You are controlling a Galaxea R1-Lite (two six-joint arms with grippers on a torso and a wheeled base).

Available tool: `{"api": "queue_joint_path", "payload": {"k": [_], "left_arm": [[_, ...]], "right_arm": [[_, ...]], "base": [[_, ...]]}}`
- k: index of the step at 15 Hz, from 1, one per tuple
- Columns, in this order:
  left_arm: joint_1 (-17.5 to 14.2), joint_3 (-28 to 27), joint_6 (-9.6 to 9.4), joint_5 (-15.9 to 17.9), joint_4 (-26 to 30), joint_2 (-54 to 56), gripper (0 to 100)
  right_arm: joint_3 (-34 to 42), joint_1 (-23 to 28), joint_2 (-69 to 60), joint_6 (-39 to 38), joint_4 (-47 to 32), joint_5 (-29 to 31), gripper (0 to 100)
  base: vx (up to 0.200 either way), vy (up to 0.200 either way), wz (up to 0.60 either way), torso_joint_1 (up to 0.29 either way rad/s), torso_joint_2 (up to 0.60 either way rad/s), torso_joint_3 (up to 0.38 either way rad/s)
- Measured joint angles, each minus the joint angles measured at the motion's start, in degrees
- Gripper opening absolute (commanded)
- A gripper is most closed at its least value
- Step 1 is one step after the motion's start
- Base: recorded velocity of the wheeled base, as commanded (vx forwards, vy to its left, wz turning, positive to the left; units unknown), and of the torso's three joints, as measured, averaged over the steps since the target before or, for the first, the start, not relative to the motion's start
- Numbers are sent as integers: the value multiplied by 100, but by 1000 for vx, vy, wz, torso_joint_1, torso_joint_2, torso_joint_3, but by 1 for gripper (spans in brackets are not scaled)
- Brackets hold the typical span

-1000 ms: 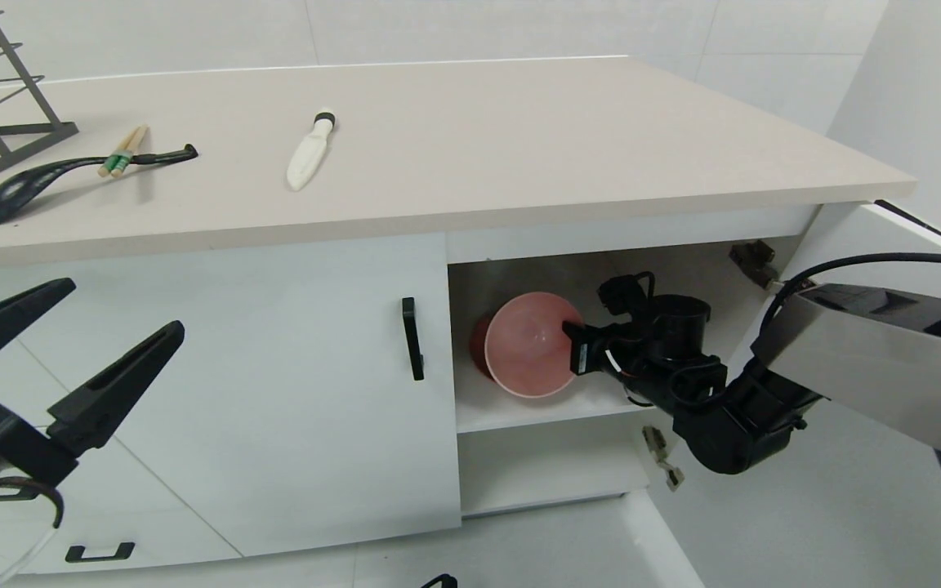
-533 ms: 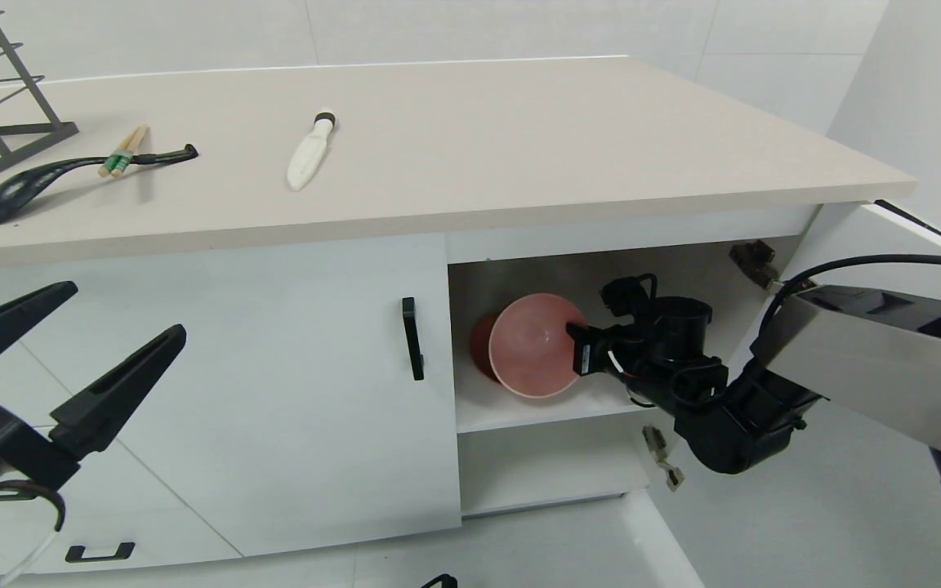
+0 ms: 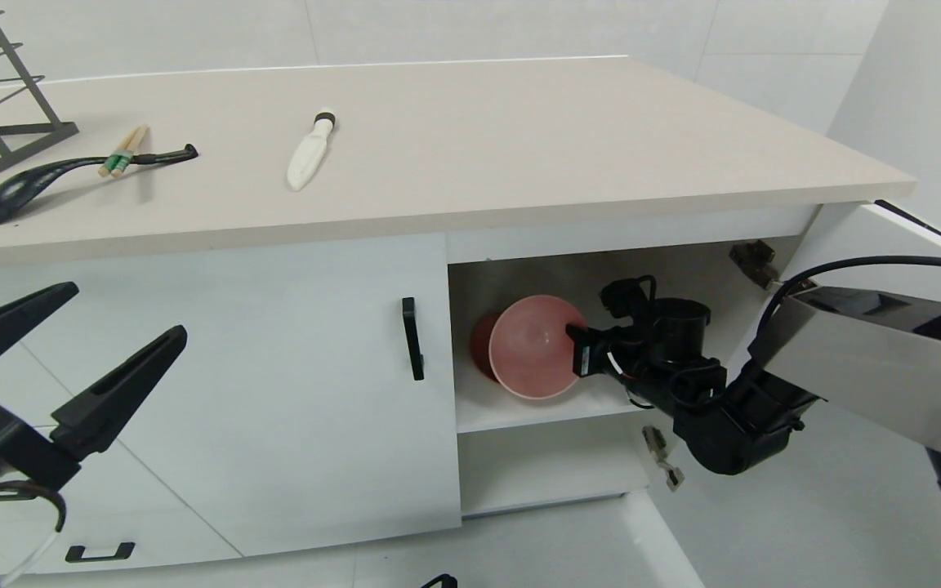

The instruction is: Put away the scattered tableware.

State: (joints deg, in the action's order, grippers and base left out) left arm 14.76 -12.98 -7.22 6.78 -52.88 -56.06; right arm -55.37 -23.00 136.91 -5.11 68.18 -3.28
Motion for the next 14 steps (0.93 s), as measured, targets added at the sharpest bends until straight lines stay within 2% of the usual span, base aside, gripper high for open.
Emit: {"api": "queue_joint_path", "payload": {"k": [5, 6, 14], "left_arm": [[1, 28, -156, -9, 0, 0, 100], [0, 34, -160, -9, -2, 0, 100], [0, 43, -158, -11, 0, 0, 100]], "right_arm": [[5, 0, 77, 130, 13, 118, 0], [6, -4, 94, 161, 20, 118, 100], [-9, -52, 121, 167, 185, 96, 100]], "base": [[0, 0, 0, 0, 0, 0], [0, 0, 0, 0, 0, 0], [0, 0, 0, 0, 0, 0]]}}
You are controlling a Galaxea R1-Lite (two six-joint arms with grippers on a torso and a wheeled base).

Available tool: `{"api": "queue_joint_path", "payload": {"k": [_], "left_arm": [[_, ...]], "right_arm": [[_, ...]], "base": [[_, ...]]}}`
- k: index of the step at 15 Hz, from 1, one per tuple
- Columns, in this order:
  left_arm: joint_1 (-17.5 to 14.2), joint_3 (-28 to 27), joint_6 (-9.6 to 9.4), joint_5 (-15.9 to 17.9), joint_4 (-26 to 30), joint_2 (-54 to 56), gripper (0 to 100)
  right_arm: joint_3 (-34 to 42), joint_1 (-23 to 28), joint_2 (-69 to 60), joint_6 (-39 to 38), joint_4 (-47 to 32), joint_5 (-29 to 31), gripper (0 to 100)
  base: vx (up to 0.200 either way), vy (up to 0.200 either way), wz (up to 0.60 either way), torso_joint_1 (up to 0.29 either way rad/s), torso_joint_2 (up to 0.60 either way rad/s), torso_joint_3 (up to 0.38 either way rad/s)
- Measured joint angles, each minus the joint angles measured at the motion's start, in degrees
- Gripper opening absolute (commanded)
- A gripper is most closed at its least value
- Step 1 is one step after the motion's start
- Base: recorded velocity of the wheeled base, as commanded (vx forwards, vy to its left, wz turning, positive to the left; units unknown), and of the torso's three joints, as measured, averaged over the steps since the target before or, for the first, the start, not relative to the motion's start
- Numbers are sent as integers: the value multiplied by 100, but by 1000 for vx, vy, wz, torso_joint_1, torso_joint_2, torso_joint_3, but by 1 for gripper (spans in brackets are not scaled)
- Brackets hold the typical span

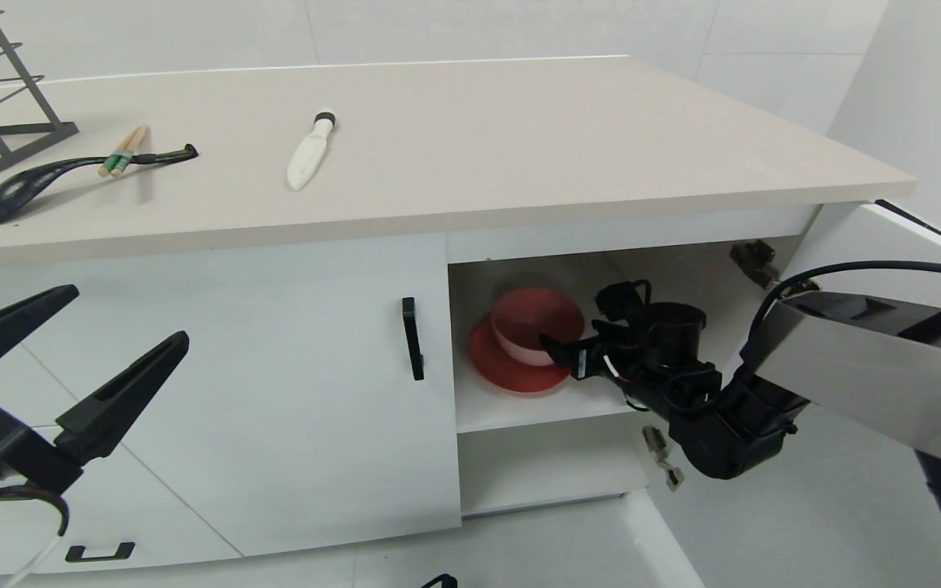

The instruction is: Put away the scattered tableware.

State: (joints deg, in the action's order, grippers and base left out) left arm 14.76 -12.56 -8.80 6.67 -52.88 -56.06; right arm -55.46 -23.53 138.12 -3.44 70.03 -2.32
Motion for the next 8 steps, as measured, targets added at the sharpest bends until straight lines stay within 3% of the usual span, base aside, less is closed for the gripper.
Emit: {"api": "queue_joint_path", "payload": {"k": [5, 8], "left_arm": [[-5, 0, 0, 0, -2, 0, 100], [-10, 0, 2, 2, 0, 6, 100]], "right_arm": [[152, -54, -138, 315, 202, 11, 100], [824, -105, -692, 502, 460, 22, 100]], "base": [[0, 0, 0, 0, 0, 0], [0, 0, 0, 0, 0, 0]]}}
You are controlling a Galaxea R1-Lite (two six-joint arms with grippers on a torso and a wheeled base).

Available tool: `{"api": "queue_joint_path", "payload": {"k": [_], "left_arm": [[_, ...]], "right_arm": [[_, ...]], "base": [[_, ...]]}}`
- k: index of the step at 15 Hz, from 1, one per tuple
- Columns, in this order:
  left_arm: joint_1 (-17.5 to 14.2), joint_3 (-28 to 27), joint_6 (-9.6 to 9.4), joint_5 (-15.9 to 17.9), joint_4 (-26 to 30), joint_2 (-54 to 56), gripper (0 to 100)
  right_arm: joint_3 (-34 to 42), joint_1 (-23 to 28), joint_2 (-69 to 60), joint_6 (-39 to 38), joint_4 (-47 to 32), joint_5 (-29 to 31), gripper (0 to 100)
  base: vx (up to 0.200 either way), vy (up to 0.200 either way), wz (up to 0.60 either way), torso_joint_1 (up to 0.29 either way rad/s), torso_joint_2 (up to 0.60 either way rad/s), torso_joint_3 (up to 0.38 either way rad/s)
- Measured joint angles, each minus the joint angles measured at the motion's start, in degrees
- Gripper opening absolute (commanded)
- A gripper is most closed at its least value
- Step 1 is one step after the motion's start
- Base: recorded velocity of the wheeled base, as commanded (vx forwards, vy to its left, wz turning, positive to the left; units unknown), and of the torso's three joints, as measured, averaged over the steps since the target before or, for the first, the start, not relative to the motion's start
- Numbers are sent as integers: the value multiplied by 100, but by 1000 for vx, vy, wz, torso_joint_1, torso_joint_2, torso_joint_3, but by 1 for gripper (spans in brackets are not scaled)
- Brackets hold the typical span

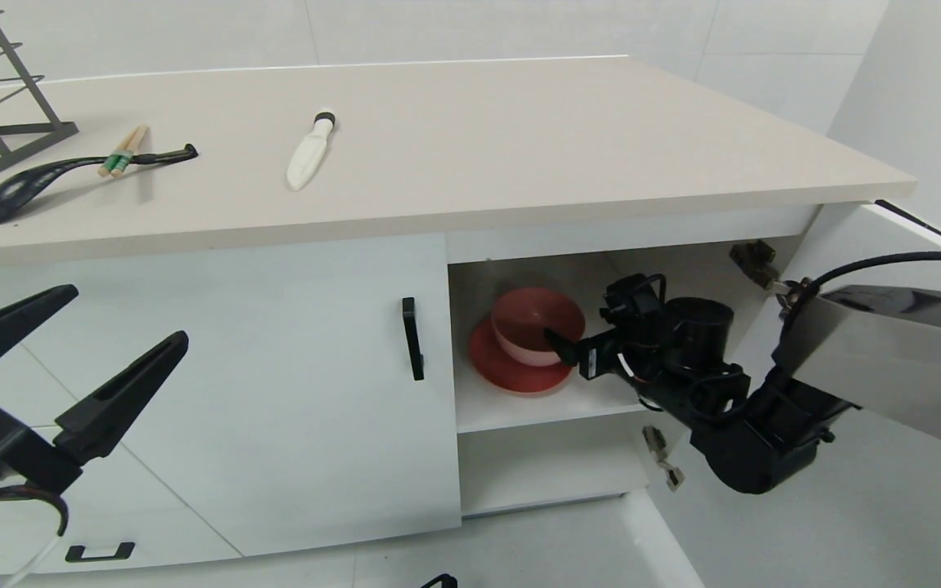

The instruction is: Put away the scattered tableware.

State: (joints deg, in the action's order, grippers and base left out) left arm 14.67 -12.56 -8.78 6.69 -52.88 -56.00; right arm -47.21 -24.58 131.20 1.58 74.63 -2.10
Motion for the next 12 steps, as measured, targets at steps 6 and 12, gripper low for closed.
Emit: {"api": "queue_joint_path", "payload": {"k": [6, 12], "left_arm": [[-130, -52, 13, -5, -66, 88, 100], [-277, -240, 2, -12, 26, 629, 100]], "right_arm": [[2655, -135, -1890, 418, 1178, 7, 100], [4493, -56, -4551, 519, 641, 5, 100]], "base": [[0, 0, 0, 0, 0, 0], [0, 0, 0, 0, 0, 0]]}}
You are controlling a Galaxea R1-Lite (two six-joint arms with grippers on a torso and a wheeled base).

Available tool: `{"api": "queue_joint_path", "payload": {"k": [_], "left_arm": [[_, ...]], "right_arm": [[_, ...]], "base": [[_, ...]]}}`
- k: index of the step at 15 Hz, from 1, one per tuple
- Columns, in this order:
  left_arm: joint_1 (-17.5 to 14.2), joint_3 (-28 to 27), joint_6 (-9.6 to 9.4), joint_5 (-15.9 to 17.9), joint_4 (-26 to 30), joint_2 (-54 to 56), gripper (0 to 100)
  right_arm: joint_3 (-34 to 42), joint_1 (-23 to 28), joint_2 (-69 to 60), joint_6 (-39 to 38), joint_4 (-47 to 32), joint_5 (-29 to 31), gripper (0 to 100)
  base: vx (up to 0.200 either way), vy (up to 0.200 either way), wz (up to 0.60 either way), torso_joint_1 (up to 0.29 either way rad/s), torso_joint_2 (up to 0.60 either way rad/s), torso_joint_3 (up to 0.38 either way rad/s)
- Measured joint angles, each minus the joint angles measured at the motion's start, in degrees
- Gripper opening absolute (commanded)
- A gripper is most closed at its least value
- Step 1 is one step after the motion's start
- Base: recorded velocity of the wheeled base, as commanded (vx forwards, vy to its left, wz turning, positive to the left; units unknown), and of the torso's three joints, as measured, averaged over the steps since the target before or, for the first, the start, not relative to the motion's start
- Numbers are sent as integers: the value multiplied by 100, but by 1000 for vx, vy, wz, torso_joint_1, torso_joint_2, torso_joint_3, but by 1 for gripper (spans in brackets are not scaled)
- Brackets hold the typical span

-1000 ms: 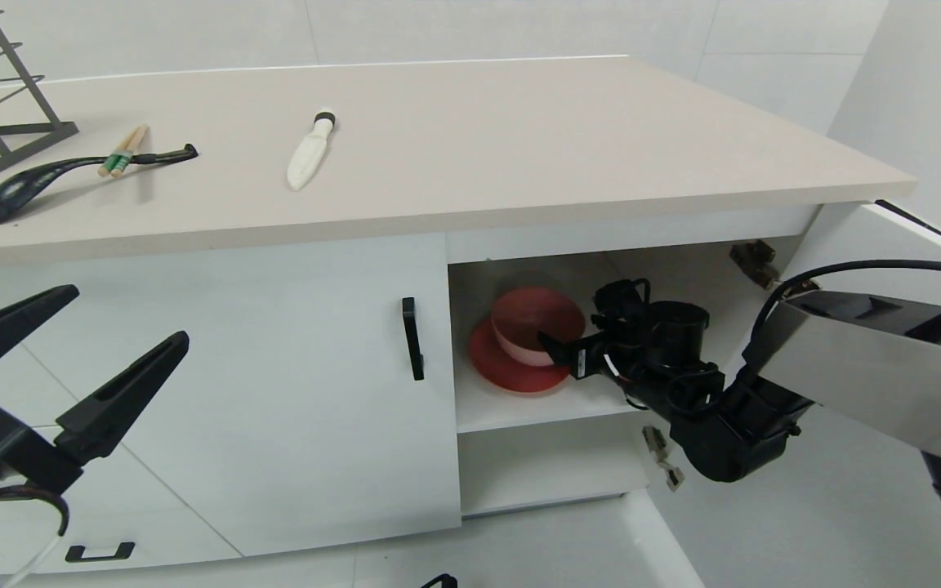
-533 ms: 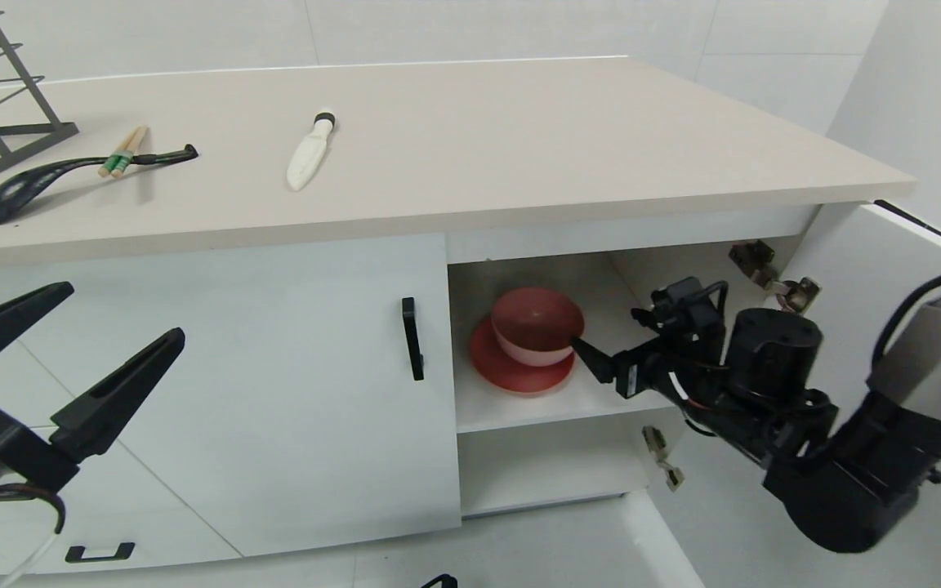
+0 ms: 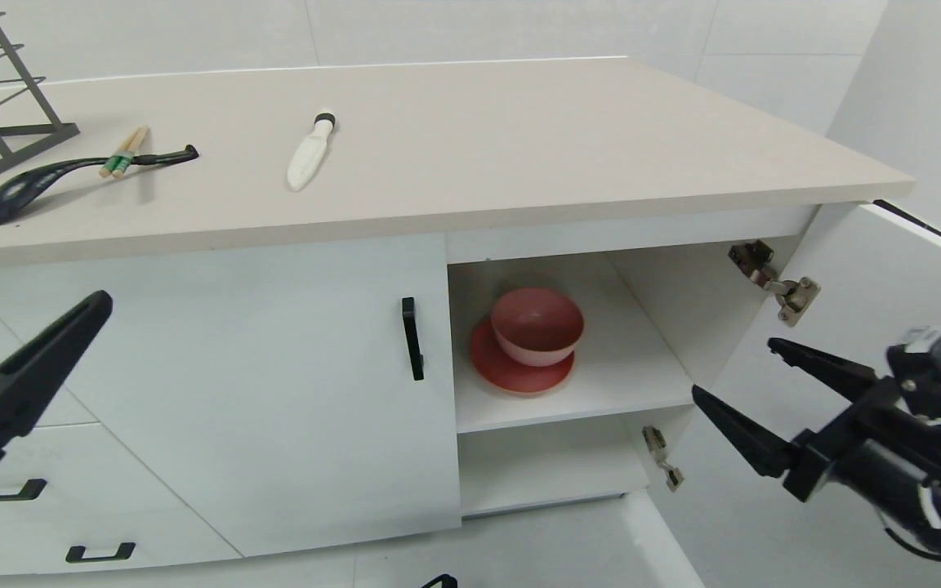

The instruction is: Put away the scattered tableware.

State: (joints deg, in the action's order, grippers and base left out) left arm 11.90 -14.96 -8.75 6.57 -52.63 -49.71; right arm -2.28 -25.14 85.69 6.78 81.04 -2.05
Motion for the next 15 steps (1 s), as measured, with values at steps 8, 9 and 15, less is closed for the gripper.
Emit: {"api": "queue_joint_path", "payload": {"k": [8, 9, 15], "left_arm": [[-134, -339, -118, -310, 3060, 1902, 100], [-240, -310, -88, -404, 3438, 2237, 100], [-630, 881, 523, -725, 4029, 3632, 100]], "right_arm": [[217, 1491, -4228, -405, -4224, -134, 100], [215, 1731, -4999, -464, -4938, -241, 100], [217, 2744, -7789, -385, -8064, -165, 100]], "base": [[0, 0, 0, 0, 0, 0], [0, 0, 0, 0, 0, 0], [0, 0, 0, 0, 0, 0]]}}
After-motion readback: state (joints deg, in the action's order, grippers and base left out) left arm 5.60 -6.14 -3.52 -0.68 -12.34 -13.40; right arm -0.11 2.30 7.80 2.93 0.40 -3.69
